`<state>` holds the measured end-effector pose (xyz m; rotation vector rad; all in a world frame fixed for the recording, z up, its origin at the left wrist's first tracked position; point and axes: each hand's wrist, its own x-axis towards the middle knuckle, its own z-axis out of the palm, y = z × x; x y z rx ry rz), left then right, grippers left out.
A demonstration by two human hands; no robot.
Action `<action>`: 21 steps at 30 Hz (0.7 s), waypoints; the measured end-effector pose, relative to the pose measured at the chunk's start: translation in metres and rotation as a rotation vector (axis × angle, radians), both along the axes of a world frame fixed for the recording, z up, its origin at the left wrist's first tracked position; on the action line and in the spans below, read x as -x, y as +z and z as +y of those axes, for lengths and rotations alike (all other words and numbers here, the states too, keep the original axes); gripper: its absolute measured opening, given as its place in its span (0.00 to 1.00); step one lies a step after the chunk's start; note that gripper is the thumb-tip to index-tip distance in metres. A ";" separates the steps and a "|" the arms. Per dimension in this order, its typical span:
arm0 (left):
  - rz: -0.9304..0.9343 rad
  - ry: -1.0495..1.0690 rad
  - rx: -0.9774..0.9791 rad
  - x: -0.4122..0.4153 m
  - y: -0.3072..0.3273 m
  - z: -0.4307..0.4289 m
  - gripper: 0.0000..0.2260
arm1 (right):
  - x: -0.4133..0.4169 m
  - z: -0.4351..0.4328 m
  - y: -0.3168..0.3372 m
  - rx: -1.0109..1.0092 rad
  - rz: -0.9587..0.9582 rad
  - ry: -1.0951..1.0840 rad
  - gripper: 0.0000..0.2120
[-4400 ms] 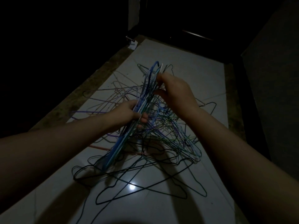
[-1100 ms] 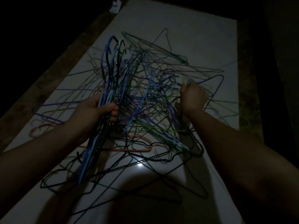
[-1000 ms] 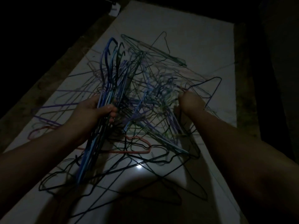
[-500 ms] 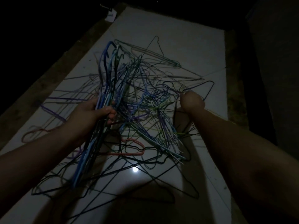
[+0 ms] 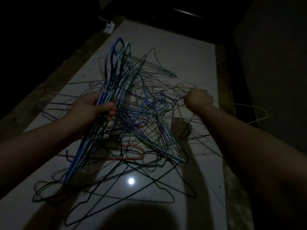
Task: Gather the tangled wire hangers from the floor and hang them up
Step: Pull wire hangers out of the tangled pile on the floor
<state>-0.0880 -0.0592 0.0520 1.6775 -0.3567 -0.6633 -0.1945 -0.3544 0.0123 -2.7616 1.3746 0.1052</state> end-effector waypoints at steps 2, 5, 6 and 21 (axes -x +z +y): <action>-0.003 -0.022 0.011 0.001 0.006 0.000 0.09 | 0.004 0.006 0.007 0.003 0.029 -0.011 0.12; -0.022 -0.062 0.008 0.006 0.014 -0.003 0.09 | 0.014 0.013 0.009 0.138 -0.010 0.077 0.14; -0.035 -0.077 0.008 0.007 0.017 -0.004 0.09 | 0.019 0.017 0.010 0.188 -0.033 0.102 0.15; -0.071 -0.111 0.067 -0.004 0.030 0.002 0.08 | 0.029 0.028 0.005 -0.216 0.027 -0.171 0.11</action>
